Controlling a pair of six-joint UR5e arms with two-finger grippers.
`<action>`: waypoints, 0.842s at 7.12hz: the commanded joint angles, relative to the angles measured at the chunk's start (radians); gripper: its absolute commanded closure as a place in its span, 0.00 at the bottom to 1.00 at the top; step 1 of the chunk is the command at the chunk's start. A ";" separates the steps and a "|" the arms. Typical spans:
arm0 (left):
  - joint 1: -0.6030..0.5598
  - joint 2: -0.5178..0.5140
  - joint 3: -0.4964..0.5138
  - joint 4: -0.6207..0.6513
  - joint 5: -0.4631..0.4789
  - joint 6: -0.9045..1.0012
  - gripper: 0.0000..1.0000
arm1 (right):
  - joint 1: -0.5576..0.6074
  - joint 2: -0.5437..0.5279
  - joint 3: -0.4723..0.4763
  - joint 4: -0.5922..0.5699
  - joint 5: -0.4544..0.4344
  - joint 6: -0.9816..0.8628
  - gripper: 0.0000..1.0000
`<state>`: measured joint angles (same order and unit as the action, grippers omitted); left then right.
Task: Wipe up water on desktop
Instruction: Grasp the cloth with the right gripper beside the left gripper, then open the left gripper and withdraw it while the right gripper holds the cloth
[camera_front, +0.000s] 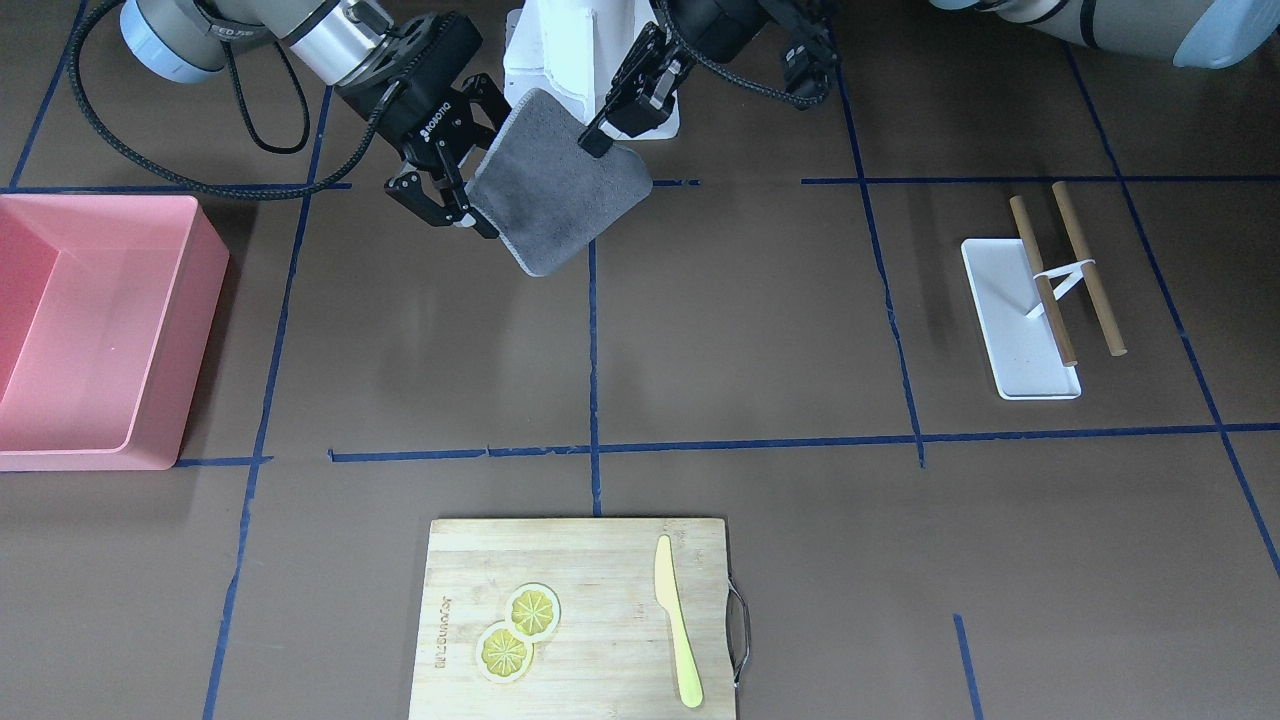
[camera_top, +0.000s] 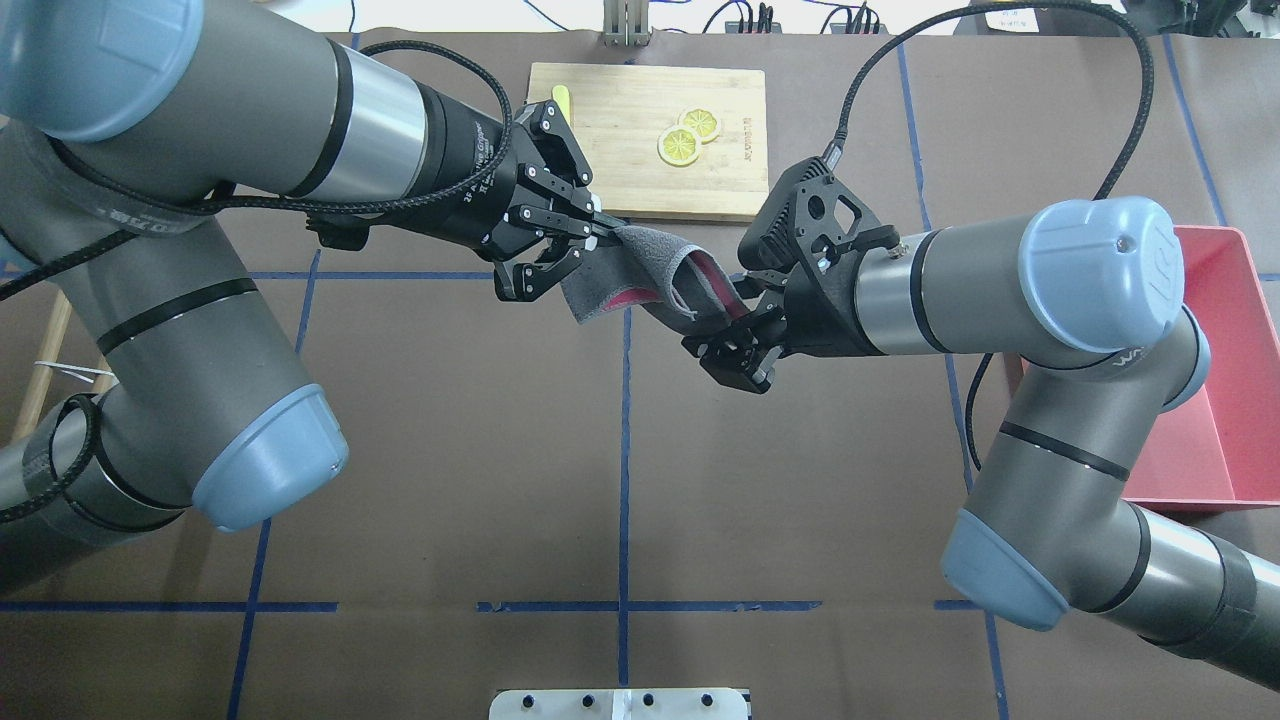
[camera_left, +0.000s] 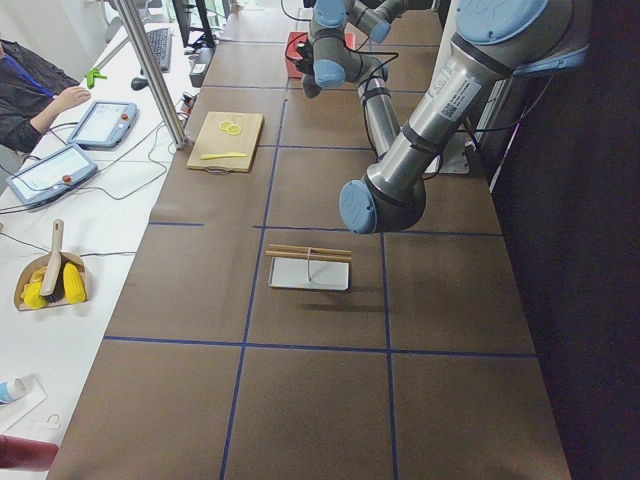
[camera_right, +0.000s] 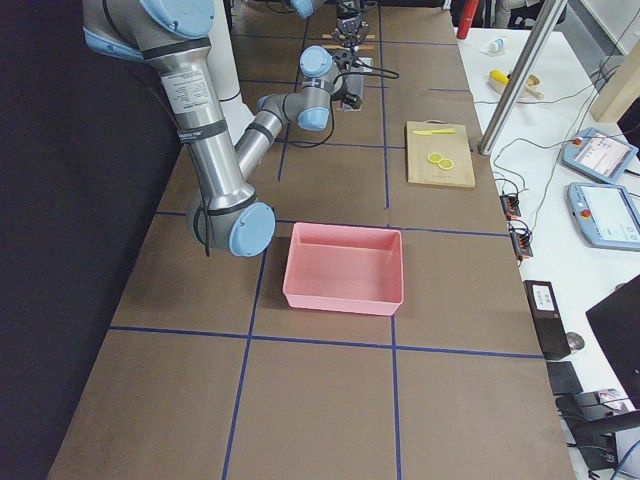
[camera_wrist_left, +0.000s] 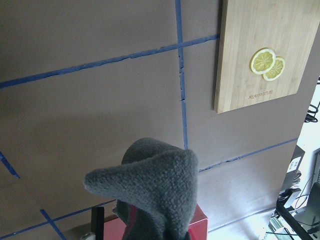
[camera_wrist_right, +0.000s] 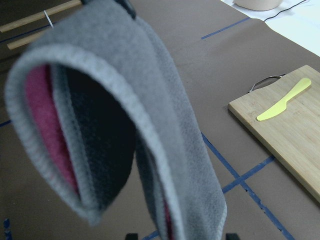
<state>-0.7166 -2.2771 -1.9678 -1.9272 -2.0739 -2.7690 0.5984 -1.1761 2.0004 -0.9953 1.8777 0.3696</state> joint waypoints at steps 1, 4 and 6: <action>0.000 0.001 0.000 -0.003 0.000 0.002 0.93 | 0.001 -0.002 0.000 -0.003 0.001 0.012 1.00; 0.000 0.010 -0.002 -0.012 -0.005 0.170 0.01 | 0.003 0.000 0.003 -0.006 0.003 0.012 1.00; -0.001 0.066 -0.034 -0.006 -0.012 0.326 0.00 | 0.006 -0.007 0.003 -0.008 0.009 0.014 1.00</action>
<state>-0.7166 -2.2421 -1.9836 -1.9358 -2.0821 -2.5413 0.6027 -1.1789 2.0035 -1.0018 1.8848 0.3831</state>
